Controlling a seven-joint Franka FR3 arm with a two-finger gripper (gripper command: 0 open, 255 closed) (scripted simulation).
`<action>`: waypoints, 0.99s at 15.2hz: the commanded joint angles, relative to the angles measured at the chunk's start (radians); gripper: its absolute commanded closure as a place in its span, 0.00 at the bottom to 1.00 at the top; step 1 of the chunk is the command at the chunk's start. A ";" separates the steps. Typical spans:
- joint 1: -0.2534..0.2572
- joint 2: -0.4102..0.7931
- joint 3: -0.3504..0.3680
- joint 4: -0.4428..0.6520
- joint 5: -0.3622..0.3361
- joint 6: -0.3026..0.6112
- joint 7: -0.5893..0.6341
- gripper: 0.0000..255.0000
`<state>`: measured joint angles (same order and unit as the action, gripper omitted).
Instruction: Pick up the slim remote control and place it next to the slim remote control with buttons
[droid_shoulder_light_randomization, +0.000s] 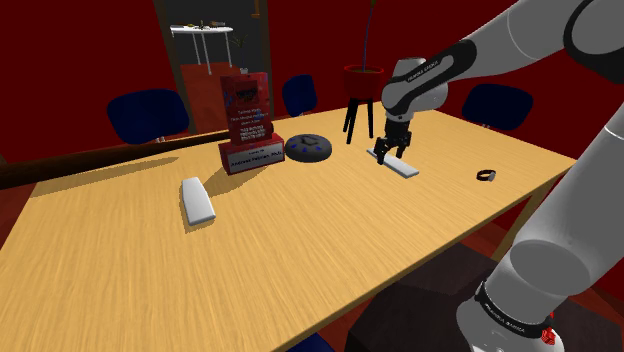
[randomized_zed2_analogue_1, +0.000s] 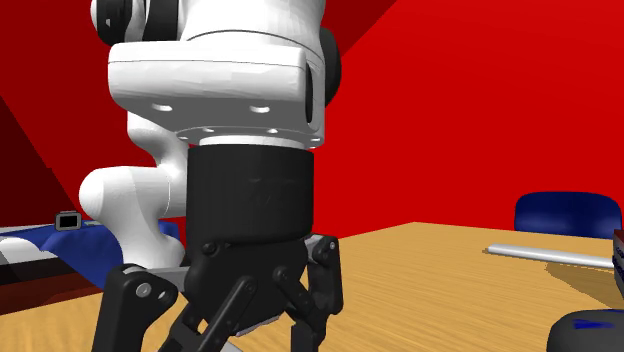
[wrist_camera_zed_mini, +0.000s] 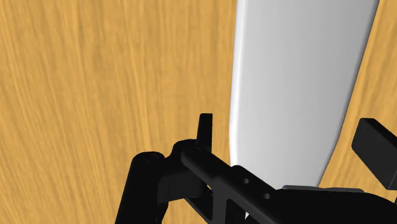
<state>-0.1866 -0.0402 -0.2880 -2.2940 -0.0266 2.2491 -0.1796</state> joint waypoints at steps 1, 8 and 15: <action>0.000 0.000 0.000 0.000 0.000 0.000 0.000 0.00; 0.000 0.000 0.000 0.000 0.000 0.000 0.000 1.00; 0.000 -0.023 0.001 0.019 -0.007 -0.041 0.005 1.00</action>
<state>-0.1868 -0.0576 -0.2875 -2.2809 -0.0320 2.2195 -0.1763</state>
